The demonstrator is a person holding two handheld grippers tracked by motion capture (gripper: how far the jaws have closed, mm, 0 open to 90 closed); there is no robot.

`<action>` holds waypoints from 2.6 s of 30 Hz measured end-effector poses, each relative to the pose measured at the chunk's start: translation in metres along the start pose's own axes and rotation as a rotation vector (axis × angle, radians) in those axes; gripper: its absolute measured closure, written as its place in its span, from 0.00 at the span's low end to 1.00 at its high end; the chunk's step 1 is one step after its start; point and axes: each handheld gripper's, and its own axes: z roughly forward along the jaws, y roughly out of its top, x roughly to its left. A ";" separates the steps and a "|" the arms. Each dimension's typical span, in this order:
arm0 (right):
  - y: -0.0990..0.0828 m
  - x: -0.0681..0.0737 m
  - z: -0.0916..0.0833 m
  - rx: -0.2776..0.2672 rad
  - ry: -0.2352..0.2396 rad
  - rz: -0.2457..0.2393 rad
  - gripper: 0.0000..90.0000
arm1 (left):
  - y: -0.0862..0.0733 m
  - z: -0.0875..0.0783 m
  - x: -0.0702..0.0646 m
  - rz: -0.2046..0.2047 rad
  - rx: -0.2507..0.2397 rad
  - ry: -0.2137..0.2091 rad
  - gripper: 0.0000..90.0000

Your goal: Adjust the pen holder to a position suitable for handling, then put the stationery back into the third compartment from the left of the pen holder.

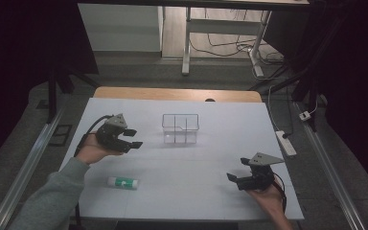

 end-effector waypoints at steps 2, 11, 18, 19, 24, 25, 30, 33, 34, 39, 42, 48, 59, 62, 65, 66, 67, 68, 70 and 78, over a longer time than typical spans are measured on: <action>0.000 0.000 0.000 0.001 -0.001 0.001 0.15 | -0.003 -0.007 -0.002 0.007 -0.004 -0.001 0.46; 0.000 0.001 0.002 0.010 0.001 -0.001 0.15 | -0.022 -0.032 -0.001 0.000 0.012 0.019 0.44; 0.000 0.001 0.003 0.011 0.002 -0.001 0.15 | -0.036 -0.047 0.000 -0.007 0.019 0.026 0.43; 0.000 0.001 0.003 0.011 0.002 -0.002 0.15 | -0.038 -0.049 0.000 -0.004 0.025 0.023 0.43; 0.000 0.001 0.004 0.019 0.000 -0.005 0.15 | -0.047 -0.056 -0.002 0.005 0.045 0.021 0.43; 0.000 0.001 0.004 0.019 0.001 -0.006 0.15 | -0.047 -0.056 -0.002 0.005 0.045 0.021 0.43; 0.000 0.001 0.004 0.018 0.003 -0.006 0.15 | -0.055 -0.063 -0.004 0.016 0.063 0.017 0.43; 0.000 0.002 0.005 0.019 0.006 -0.012 0.15 | -0.059 -0.066 -0.004 0.024 0.087 0.011 0.43; 0.000 0.002 0.005 0.018 0.007 -0.009 0.15 | -0.061 -0.066 -0.004 0.029 0.095 0.009 0.42; 0.000 0.002 0.004 0.019 0.005 -0.011 0.15 | -0.063 -0.068 -0.006 0.040 0.132 0.009 0.42; 0.000 0.001 0.005 0.017 0.009 -0.005 0.15 | -0.063 -0.067 -0.008 0.059 0.152 -0.004 0.42; 0.000 0.002 0.006 0.017 0.009 -0.010 0.16 | -0.062 -0.062 -0.011 0.098 0.199 -0.026 0.41; 0.000 0.002 0.007 0.027 0.010 -0.011 0.16 | -0.058 -0.038 -0.019 0.178 0.305 -0.077 0.37; 0.000 0.002 0.008 0.029 0.010 -0.013 0.16 | -0.057 -0.029 -0.024 0.211 0.339 -0.098 0.36; 0.000 0.002 0.007 0.029 0.012 -0.014 0.16 | -0.056 -0.021 -0.029 0.240 0.375 -0.106 0.35; 0.000 0.002 0.007 0.027 0.015 -0.013 0.16 | -0.057 -0.019 -0.031 0.247 0.388 -0.108 0.34; 0.000 0.003 0.007 0.026 0.014 -0.015 0.16 | -0.057 -0.016 -0.032 0.252 0.400 -0.111 0.34; 0.000 0.003 0.007 0.028 0.012 -0.016 0.16 | -0.057 -0.014 -0.034 0.261 0.415 -0.115 0.34; 0.000 0.002 0.007 0.027 0.015 -0.015 0.16 | -0.059 -0.008 -0.036 0.271 0.439 -0.119 0.33; 0.000 0.002 0.008 0.029 0.016 -0.016 0.16 | -0.063 0.011 -0.045 0.321 0.527 -0.126 0.34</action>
